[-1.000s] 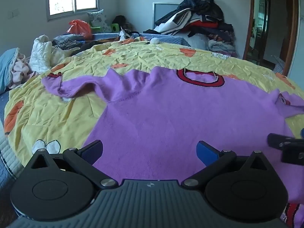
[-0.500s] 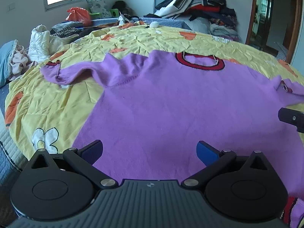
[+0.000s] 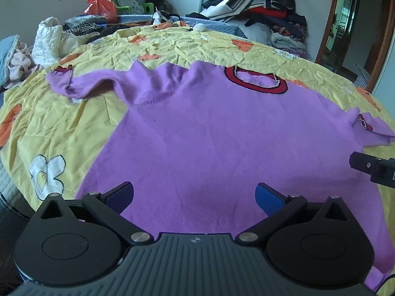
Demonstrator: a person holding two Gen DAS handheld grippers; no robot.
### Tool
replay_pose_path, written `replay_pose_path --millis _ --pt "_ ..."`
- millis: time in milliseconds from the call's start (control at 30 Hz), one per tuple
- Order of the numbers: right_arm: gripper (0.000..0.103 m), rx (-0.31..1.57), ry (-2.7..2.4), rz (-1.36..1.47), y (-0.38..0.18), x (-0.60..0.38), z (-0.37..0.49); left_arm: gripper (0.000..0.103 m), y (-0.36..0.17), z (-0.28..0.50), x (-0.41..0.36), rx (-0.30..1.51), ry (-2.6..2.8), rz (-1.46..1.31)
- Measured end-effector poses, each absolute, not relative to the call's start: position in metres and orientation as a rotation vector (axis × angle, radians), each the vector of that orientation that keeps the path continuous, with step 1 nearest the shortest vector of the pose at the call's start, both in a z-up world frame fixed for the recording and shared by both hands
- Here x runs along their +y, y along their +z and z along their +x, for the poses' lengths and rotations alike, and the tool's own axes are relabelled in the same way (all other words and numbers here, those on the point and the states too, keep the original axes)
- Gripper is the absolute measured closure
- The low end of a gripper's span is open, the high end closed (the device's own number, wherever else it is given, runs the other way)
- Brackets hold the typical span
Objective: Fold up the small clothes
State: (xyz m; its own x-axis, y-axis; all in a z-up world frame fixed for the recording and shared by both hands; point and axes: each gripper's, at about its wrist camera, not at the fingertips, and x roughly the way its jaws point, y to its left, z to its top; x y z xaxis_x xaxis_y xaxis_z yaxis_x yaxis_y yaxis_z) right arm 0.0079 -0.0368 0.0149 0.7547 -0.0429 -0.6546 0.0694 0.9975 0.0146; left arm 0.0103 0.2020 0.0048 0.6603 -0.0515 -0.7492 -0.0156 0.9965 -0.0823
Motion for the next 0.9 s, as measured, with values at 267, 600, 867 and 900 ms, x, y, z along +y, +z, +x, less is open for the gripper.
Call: replay_pose_path --millis 267,600,867,900 --pt "0.000 0.729 -0.074 0.038 0.009 -0.039 0.007 0.000 0.000 0.012 0.194 0.871 -0.107 -0.081" --pt "0.000 0.733 -0.102 0.032 0.007 -0.047 0.008 0.000 0.008 0.021 0.185 0.852 0.019 0.073" --pt "0.000 0.737 -0.115 0.017 0.004 -0.054 0.009 0.000 0.002 0.023 0.187 0.886 -0.013 0.037" --pt "0.000 0.736 -0.115 0.015 0.004 -0.055 0.009 0.000 -0.001 0.025 0.187 0.895 -0.016 0.037"
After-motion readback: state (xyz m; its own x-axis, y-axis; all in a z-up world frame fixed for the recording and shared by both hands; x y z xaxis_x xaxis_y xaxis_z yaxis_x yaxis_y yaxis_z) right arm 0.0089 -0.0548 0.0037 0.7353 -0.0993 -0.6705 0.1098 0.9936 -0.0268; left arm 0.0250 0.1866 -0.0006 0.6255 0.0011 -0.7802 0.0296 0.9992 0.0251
